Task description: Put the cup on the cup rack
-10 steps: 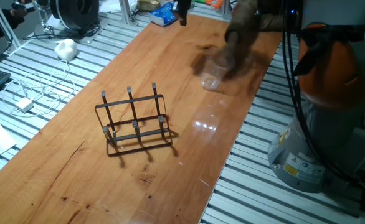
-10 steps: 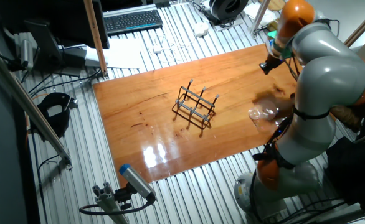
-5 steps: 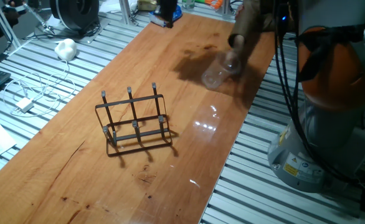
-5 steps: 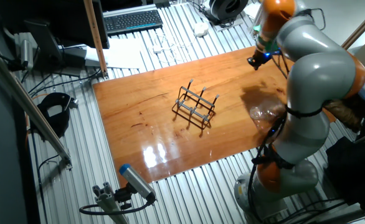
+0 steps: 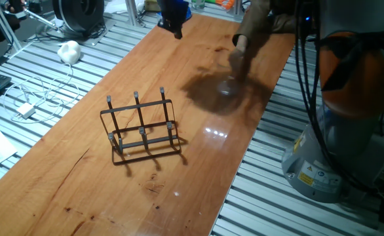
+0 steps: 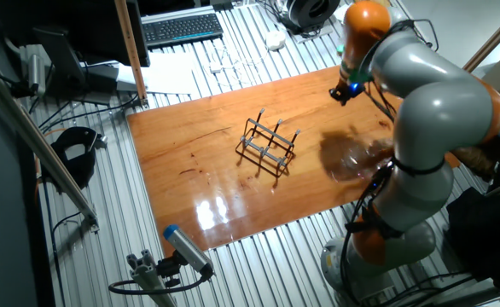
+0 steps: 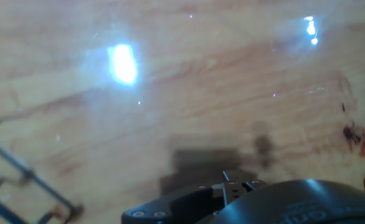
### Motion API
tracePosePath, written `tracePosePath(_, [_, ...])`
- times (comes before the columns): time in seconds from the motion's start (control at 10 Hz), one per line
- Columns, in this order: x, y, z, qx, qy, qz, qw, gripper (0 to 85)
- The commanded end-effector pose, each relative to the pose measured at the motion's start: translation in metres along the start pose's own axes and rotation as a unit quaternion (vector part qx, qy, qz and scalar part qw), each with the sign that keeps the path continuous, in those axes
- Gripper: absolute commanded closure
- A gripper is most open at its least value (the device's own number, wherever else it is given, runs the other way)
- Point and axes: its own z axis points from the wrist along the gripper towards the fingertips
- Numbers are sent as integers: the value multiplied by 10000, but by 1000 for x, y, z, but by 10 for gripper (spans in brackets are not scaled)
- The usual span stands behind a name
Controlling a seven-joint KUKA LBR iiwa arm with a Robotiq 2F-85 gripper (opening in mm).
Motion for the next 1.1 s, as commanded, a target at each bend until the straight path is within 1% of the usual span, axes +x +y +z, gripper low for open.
tracePosePath(0.0, [12, 3, 0, -57, -20, -3, 10000, 850])
tracePosePath(0.1, [12, -2, 2, -75, -41, -18, 10000, 850])
tracePosePath(0.2, [11, -10, 8, -95, -78, -57, 9999, 850])
tracePosePath(0.3, [10, -18, 16, -206, -103, -90, 9997, 850])
tracePosePath(0.4, [8, -21, 21, -254, -121, -98, 9996, 850])
tracePosePath(0.5, [5, -19, 21, -285, -117, -91, 9995, 850])
tracePosePath(0.7, [-5, -16, 13, -294, -61, -85, 9995, 850])
tracePosePath(0.8, [-7, -16, 12, -279, -72, -123, 9995, 850])
tracePosePath(0.9, [-9, -16, 12, -325, -75, -154, 9993, 850])
tracePosePath(1.0, [-11, -16, 11, -341, -74, -170, 9992, 850])
